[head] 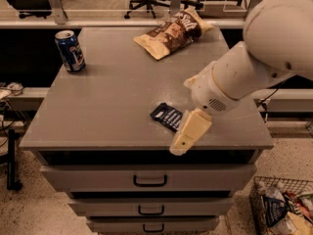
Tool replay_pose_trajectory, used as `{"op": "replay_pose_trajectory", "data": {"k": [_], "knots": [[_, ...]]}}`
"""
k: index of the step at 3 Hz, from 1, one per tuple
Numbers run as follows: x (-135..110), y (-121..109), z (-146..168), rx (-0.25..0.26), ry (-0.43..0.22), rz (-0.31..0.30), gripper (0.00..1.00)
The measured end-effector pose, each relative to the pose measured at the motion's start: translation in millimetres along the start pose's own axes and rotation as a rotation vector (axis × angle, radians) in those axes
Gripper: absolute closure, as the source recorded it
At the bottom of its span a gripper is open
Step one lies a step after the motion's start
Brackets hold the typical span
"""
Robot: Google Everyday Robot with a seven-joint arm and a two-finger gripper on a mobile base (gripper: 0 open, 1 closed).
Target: Pick rxbar blueberry
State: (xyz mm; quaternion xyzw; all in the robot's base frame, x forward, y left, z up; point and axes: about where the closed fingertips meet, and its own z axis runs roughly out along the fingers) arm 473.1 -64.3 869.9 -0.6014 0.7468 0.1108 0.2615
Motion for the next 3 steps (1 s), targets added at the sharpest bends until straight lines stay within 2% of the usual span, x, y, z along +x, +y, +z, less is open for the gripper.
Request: {"op": "replay_pose_trajectory", "data": {"k": [1, 2, 3], "knots": [[0.6, -9.0, 33.3, -0.041, -0.006, 0.031, 0.0], [4.5, -18.2, 55.6, -0.06, -0.005, 0.047, 0.16], [6.0, -27.4, 63.9, -0.056, -0.013, 0.05, 0.39]]}}
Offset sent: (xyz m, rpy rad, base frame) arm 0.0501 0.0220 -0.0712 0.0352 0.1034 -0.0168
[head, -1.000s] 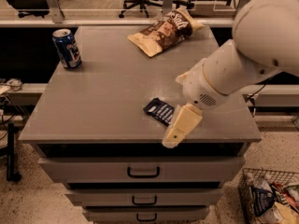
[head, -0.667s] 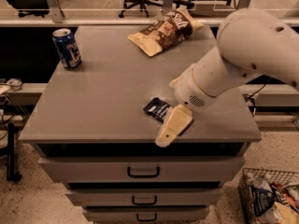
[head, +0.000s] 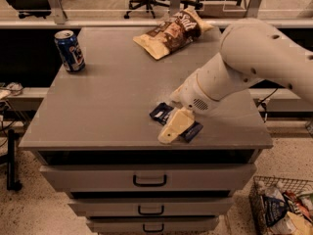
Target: Pick rxbar blueberry
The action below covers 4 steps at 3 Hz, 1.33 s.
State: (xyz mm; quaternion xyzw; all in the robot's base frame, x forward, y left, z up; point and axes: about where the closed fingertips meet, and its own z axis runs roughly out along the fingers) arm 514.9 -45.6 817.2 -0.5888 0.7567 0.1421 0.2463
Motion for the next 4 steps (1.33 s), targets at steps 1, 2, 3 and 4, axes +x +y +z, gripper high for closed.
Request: {"op": "replay_pose_trajectory", "data": {"k": [1, 2, 3, 4], "knots": [[-3.4, -0.9, -5.1, 0.0, 0.0, 0.0, 0.62], [-8.0, -1.6, -12.2, 0.0, 0.0, 0.0, 0.85], [-8.1, -1.8, -12.5, 0.0, 0.0, 0.0, 1.0], [-20.3, -17.5, -28.1, 0.004, -0.051, -0.02, 1.0]]}}
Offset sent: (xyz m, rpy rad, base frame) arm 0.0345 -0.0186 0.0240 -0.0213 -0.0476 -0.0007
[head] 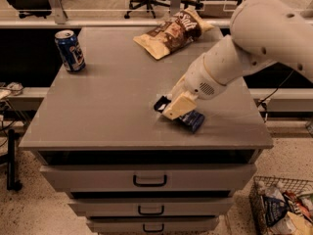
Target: Pick rxbar blueberry
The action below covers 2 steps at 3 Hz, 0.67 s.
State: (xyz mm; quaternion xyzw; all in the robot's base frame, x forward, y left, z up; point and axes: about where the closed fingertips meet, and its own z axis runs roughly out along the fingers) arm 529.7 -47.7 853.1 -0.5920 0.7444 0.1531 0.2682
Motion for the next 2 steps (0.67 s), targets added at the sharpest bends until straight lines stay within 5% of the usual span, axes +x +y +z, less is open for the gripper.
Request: {"op": "replay_pose_trajectory", "data": {"k": [2], "knots": [[-54.7, -59.0, -55.6, -0.005, -0.288, -0.025, 1.0]]}}
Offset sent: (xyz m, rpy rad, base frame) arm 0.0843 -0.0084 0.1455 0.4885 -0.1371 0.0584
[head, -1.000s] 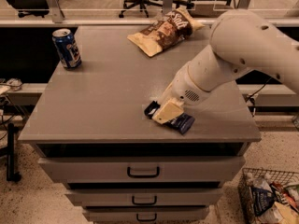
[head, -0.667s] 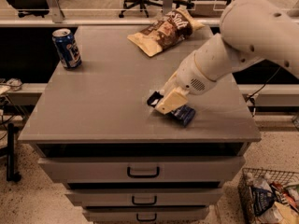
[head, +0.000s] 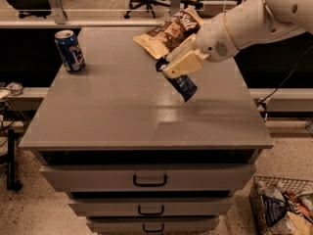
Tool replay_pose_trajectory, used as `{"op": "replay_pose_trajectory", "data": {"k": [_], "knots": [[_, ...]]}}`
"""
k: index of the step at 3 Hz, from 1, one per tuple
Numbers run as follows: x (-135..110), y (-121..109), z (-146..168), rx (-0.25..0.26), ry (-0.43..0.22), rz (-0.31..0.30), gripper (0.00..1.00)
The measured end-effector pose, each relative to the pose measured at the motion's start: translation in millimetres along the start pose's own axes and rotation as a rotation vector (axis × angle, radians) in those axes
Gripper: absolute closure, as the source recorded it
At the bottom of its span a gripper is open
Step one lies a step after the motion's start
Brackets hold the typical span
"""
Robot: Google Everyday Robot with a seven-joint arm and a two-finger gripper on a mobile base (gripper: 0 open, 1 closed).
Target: Pick rxbar blueberry
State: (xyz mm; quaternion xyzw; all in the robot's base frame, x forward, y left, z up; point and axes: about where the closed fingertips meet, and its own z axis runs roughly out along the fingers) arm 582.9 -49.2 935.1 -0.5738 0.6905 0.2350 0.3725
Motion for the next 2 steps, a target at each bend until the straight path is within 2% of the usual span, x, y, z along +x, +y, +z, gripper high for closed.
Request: {"op": "replay_pose_trajectory", "data": {"k": [1, 2], "knots": [[-23.0, -20.4, -23.5, 0.009, -0.14, 0.052, 1.0], [-30.6, -22.4, -27.5, 0.011, -0.163, 0.051, 1.0]]}}
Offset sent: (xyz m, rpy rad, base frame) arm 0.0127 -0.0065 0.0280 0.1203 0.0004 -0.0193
